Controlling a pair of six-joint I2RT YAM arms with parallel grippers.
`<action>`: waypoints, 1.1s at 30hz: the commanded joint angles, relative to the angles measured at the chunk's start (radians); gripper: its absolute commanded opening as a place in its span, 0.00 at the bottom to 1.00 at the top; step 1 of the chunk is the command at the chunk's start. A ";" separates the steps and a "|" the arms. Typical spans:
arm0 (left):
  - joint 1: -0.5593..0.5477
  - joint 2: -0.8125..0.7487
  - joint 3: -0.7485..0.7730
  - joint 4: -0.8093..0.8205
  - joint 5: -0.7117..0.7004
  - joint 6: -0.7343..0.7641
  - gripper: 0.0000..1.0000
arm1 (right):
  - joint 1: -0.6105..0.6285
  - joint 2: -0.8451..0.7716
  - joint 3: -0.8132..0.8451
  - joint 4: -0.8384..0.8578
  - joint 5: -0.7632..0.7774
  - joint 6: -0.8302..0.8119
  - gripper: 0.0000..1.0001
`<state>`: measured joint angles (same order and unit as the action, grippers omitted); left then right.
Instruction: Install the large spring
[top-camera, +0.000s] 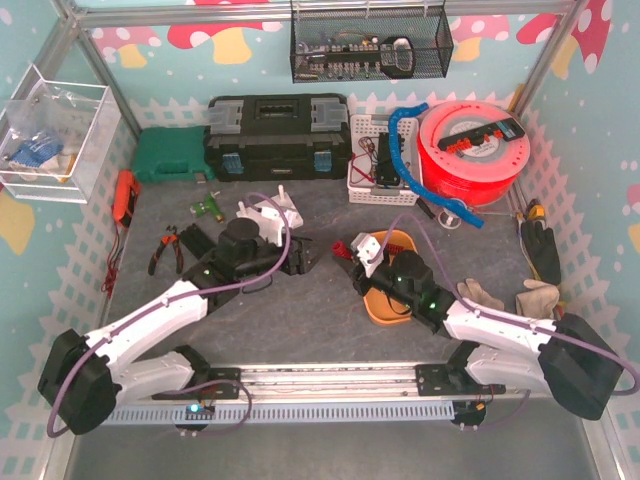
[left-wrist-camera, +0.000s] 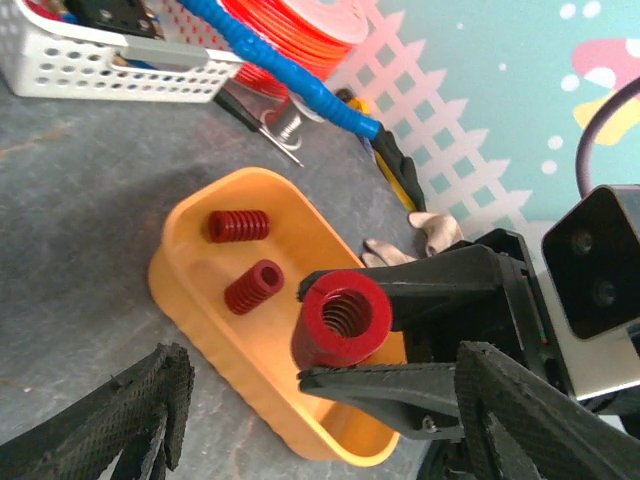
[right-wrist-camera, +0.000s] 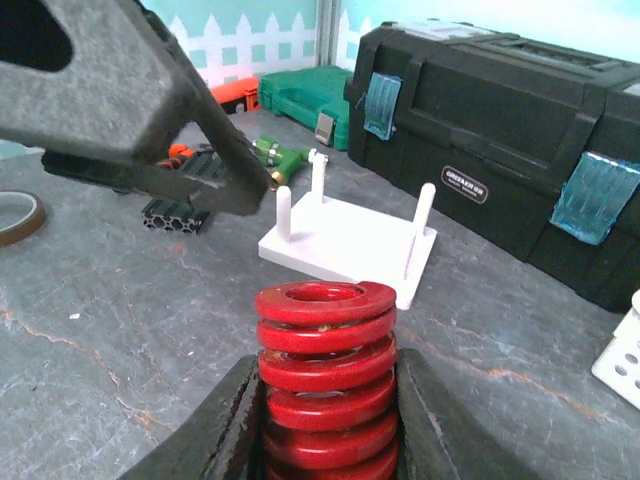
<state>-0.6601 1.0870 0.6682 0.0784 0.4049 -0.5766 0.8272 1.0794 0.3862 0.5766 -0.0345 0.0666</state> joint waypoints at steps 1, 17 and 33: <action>-0.033 0.048 0.079 -0.065 0.049 0.024 0.73 | 0.015 0.003 -0.022 0.161 0.003 -0.053 0.09; -0.093 0.204 0.171 -0.115 0.052 0.030 0.54 | 0.030 0.007 -0.062 0.203 -0.015 -0.070 0.09; -0.093 0.214 0.170 -0.116 0.047 0.028 0.43 | 0.036 0.043 -0.057 0.203 -0.051 -0.080 0.10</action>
<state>-0.7479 1.2945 0.8104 -0.0238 0.4488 -0.5610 0.8532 1.1187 0.3283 0.7124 -0.0715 0.0040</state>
